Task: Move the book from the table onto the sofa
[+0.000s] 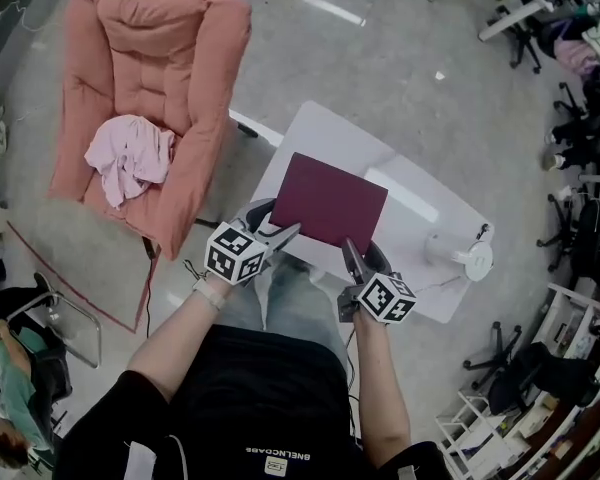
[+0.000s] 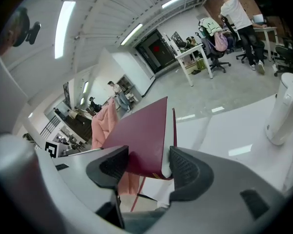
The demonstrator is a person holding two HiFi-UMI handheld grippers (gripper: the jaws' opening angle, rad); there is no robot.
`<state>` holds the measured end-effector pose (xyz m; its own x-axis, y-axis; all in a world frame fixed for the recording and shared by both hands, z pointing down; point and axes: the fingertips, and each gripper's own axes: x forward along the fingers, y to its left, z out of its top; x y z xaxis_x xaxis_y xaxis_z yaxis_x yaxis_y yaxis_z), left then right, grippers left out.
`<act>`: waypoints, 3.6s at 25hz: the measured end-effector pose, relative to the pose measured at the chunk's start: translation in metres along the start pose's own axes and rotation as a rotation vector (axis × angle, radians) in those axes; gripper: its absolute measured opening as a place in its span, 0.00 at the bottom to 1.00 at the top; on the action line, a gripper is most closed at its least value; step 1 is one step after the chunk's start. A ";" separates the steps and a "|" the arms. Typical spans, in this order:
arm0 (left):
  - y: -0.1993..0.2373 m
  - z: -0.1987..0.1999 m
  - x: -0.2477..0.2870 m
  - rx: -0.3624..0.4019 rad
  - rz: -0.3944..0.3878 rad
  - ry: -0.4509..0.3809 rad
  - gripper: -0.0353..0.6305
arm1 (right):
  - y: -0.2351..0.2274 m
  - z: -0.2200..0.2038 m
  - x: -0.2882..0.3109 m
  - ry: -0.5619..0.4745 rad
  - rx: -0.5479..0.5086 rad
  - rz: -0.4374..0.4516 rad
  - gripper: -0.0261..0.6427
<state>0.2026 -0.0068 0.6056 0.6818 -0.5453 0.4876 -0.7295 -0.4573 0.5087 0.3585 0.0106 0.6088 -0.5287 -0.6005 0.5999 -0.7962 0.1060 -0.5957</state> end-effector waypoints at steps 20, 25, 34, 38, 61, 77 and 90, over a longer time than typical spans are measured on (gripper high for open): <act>0.078 0.116 -0.172 0.040 0.034 -0.185 0.49 | 0.214 0.051 0.040 -0.084 -0.167 0.115 0.45; 0.098 0.129 -0.217 0.028 0.063 -0.225 0.49 | 0.263 0.052 0.053 -0.091 -0.198 0.154 0.45; 0.125 0.144 -0.289 -0.003 0.180 -0.317 0.49 | 0.338 0.053 0.076 -0.049 -0.300 0.282 0.44; 0.132 0.143 -0.316 -0.028 0.264 -0.366 0.49 | 0.362 0.050 0.089 -0.011 -0.332 0.359 0.44; 0.112 0.125 -0.378 -0.154 0.592 -0.570 0.49 | 0.422 0.048 0.105 0.161 -0.501 0.667 0.44; 0.153 0.118 -0.428 -0.150 0.596 -0.599 0.49 | 0.477 0.020 0.132 0.170 -0.545 0.676 0.44; 0.233 0.109 -0.495 -0.191 0.568 -0.578 0.49 | 0.552 -0.022 0.190 0.219 -0.547 0.635 0.44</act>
<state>-0.3110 0.0804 0.4057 0.0392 -0.9556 0.2921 -0.8967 0.0953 0.4322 -0.1880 -0.0272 0.4057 -0.9213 -0.1386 0.3634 -0.3311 0.7696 -0.5460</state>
